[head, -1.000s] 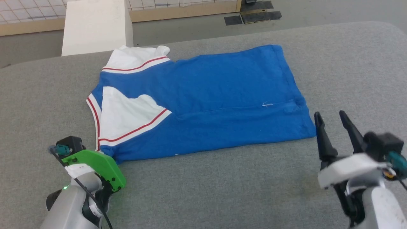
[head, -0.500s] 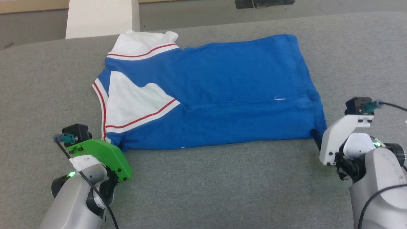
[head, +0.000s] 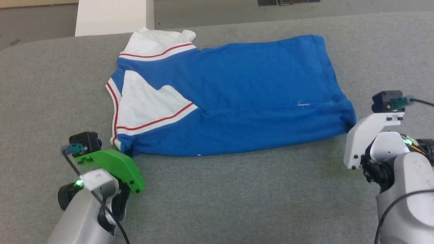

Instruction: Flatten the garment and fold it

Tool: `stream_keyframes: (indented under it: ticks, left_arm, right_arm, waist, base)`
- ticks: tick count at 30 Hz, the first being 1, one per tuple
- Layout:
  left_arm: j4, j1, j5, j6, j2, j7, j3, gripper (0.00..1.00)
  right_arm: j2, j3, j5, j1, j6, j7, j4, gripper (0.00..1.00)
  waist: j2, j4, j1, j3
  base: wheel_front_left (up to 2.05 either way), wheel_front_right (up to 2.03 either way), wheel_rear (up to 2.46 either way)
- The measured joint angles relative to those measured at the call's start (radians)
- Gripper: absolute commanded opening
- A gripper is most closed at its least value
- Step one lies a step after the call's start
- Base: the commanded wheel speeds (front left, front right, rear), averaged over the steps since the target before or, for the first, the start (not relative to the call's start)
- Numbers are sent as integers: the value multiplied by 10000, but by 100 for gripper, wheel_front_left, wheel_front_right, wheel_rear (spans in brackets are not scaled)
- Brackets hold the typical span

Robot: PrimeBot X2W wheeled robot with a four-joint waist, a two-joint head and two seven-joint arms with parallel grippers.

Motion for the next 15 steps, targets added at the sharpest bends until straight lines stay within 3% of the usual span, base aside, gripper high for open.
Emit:
stream_keyframes:
  ticks: [3, 7, 15]
  left_arm:
    - [-155, 299, 311, -35, 13, -794, 15, 0]
    - [-577, 985, 418, -31, 23, -1432, 6, 0]
    - [-1785, 2690, 646, 385, 316, -1275, -180, 0]
  right_arm:
    - [0, 128, 4, 396, 0, -1507, -259, 0]
    - [8, 215, 174, 1197, 0, -2658, -535, 0]
    - [13, -59, 734, 3182, 2, -2656, -1854, 0]
  waist:
    - [0, 7, 0, -196]
    - [0, 7, 0, -561]
    - [0, 51, 0, -1282]
  base:
    - [0, 0, 0]
    - [0, 0, 0]
    - [0, 0, 0]
